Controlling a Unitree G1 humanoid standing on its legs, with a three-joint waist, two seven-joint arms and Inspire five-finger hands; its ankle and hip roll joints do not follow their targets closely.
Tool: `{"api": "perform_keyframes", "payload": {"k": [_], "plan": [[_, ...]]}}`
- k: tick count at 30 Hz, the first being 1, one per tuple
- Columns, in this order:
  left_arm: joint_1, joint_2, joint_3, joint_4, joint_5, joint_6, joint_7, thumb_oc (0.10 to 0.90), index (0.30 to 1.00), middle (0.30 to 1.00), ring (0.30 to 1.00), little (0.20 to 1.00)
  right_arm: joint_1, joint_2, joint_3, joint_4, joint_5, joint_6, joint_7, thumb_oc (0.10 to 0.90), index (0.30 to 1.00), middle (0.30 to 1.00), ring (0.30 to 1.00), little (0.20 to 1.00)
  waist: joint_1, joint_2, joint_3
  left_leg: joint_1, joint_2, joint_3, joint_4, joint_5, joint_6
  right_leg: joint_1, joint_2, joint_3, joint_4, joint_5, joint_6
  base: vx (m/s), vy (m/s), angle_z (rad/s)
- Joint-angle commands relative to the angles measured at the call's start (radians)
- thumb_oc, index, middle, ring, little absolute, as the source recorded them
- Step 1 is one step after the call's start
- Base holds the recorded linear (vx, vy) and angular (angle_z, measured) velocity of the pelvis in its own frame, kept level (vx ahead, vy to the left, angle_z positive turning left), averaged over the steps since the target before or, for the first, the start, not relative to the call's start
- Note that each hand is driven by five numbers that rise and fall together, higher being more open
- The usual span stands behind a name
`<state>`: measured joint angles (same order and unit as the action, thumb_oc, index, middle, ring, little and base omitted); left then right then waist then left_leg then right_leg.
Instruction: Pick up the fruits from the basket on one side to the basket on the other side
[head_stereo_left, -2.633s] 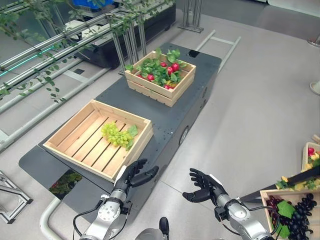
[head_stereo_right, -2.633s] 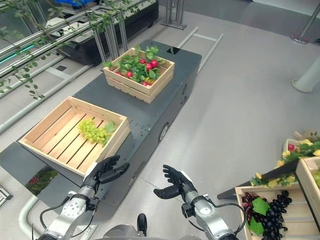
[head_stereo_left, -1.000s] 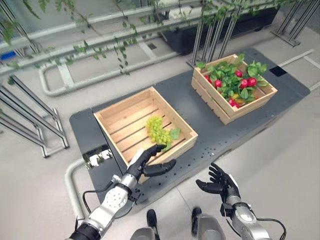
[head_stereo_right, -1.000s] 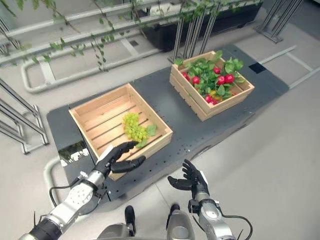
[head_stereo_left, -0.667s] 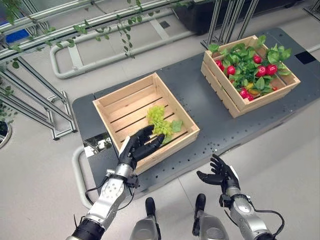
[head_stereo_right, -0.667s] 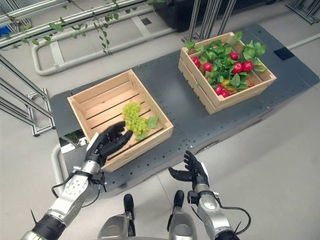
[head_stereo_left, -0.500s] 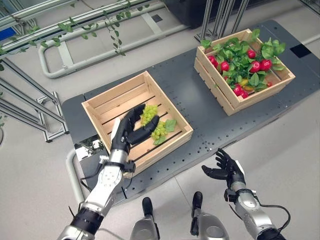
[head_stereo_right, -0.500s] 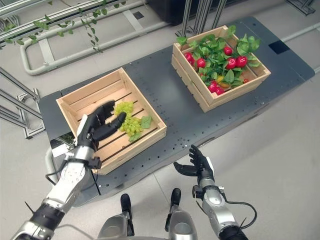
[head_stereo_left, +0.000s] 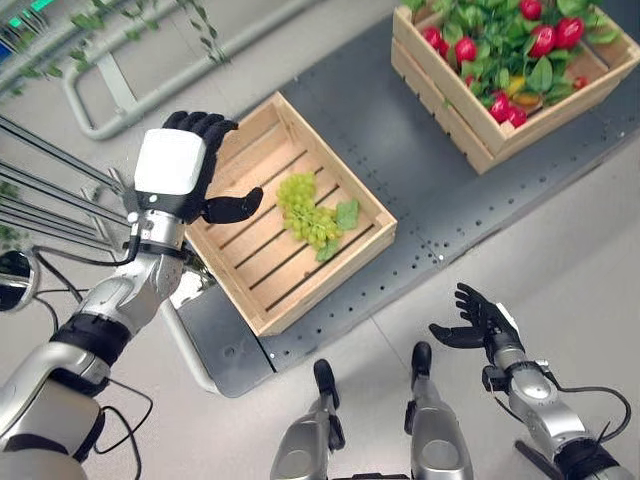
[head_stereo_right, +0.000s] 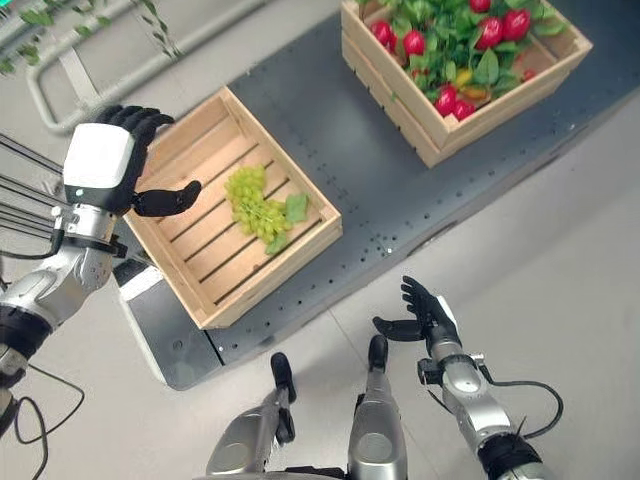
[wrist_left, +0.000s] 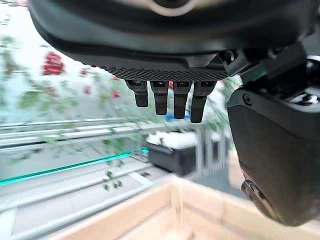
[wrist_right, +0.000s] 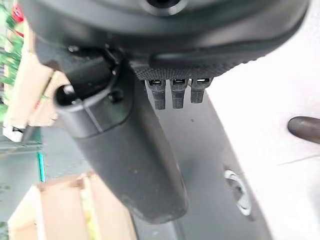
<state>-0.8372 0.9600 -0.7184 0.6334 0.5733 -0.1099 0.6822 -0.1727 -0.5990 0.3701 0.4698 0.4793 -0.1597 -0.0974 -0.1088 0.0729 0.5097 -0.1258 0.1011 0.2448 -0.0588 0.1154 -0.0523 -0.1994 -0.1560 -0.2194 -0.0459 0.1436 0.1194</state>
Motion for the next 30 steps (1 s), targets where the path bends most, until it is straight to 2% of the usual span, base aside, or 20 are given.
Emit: {"api": "perform_keyframes", "payload": {"k": [1,3,5,11,15,22,27,30], "plan": [[-0.158,0.08,0.008,0.057,0.093,0.056,0.062,0.8,0.9,0.9,0.9,0.9,-0.084,-0.014,0.015,-0.064,0.009,-0.085,0.021,0.8,0.9,0.9,0.9,0.9,-0.025,-0.076,0.01,-0.126,-0.011,0.0,0.21,-0.148,-0.01,-0.088,-0.01,0.036,0.266,-0.222,-0.041,-0.1,0.108,-0.04],[-0.187,0.078,-0.014,0.072,0.117,0.065,0.07,0.8,0.9,0.9,0.9,0.9,-0.098,-0.017,0.019,-0.062,0.008,-0.081,0.019,0.8,0.9,0.9,0.9,0.9,-0.024,-0.079,0.01,-0.161,-0.012,0.002,0.234,-0.154,-0.007,-0.126,-0.011,0.04,0.295,-0.229,-0.042,-0.05,0.073,0.01],[-0.248,0.076,-0.055,0.069,0.157,0.094,0.1,0.8,0.9,0.9,0.9,0.9,-0.127,-0.022,0.029,-0.062,0.008,-0.082,0.009,0.8,0.9,0.9,0.9,0.9,-0.019,-0.085,0.01,-0.243,-0.013,0.006,0.299,-0.174,0.003,-0.209,-0.018,0.042,0.36,-0.243,-0.044,-0.06,0.072,0.06],[-0.34,0.064,-0.095,0.082,0.268,0.127,0.154,0.8,0.9,0.9,0.9,0.9,-0.198,-0.014,0.047,-0.07,0.013,-0.086,0.013,0.8,0.9,0.9,0.9,0.9,-0.015,-0.091,0.01,-0.368,-0.001,0.011,0.407,-0.211,0.012,-0.331,-0.023,0.039,0.446,-0.258,-0.047,-0.04,0.054,0.2],[-0.404,0.058,-0.136,0.103,0.353,0.132,0.158,0.8,0.9,0.9,0.9,0.9,-0.235,-0.012,0.055,-0.099,0.0,-0.051,0.008,0.8,0.9,0.9,0.9,0.9,-0.02,-0.092,0.01,-0.471,0.009,0.011,0.494,-0.237,0.021,-0.436,-0.03,0.053,0.534,-0.272,-0.049,-0.03,0.05,0.16],[-0.443,0.08,-0.182,0.061,0.399,0.156,0.145,0.8,0.9,0.9,0.9,0.9,-0.231,-0.019,0.048,-0.094,0.008,-0.058,-0.002,0.8,0.9,0.9,0.9,0.9,-0.023,-0.094,0.01,-0.551,0.018,0.013,0.543,-0.259,0.034,-0.528,-0.034,0.074,0.575,-0.268,-0.045,0.01,0.043,0.04],[-0.482,0.081,-0.203,0.05,0.452,0.132,0.156,0.8,0.9,0.9,0.9,0.9,-0.242,-0.019,0.05,-0.101,0.015,-0.063,-0.02,0.8,0.9,0.9,0.9,0.9,-0.024,-0.104,0.01,-0.587,0.018,0.017,0.557,-0.263,0.035,-0.56,-0.027,0.079,0.571,-0.259,-0.044,0.01,0.006,-0.02],[-0.529,0.074,-0.235,0.038,0.507,0.084,0.134,0.8,0.9,0.9,0.9,0.9,-0.245,-0.018,0.043,-0.098,0.026,-0.066,-0.029,0.8,0.9,0.9,0.9,0.9,-0.027,-0.106,0.01,-0.611,0.018,0.015,0.575,-0.272,0.04,-0.587,-0.027,0.083,0.582,-0.254,-0.041,0.02,0.002,0.0]]}}
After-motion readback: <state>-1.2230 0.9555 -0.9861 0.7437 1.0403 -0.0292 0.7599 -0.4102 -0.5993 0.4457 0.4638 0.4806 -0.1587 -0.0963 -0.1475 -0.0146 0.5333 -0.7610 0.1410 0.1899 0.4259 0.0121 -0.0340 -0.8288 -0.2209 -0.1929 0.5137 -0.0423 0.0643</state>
